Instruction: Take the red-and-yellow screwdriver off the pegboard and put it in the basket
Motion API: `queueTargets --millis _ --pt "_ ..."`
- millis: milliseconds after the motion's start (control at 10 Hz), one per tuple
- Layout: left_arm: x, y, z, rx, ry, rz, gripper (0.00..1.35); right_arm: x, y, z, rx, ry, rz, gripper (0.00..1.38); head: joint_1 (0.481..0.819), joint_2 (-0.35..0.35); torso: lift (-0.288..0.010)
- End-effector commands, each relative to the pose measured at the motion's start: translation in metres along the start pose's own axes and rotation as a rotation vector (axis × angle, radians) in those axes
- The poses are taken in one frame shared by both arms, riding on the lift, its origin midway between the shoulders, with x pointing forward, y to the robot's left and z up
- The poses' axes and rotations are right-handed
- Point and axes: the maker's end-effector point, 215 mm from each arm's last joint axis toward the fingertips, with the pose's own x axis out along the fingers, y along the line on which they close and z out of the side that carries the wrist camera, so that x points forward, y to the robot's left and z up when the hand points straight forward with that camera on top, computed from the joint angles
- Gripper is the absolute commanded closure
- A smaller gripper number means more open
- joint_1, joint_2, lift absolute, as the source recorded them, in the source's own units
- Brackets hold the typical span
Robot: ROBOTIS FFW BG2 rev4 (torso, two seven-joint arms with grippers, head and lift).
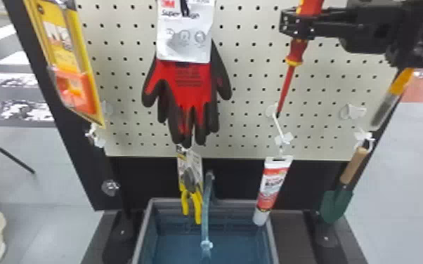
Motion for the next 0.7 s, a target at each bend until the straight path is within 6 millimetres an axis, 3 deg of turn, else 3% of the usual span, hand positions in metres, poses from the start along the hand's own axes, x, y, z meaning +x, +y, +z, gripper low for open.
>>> queueTargets --millis 0,600 --pt "0.0002 0.0003 0.0005 -0.001 -0.001 0.001 0.39 0.0002 0.0006 0.001 -0.001 -0.002 0.001 1.12 0.549 0.0 -0.1" --pt "-0.0005 0.0005 0.0004 -0.003 -0.004 0.001 0.39 0.0003 0.0025 0.0024 0.002 -0.013 0.005 1.12 0.549 0.0 -0.1"
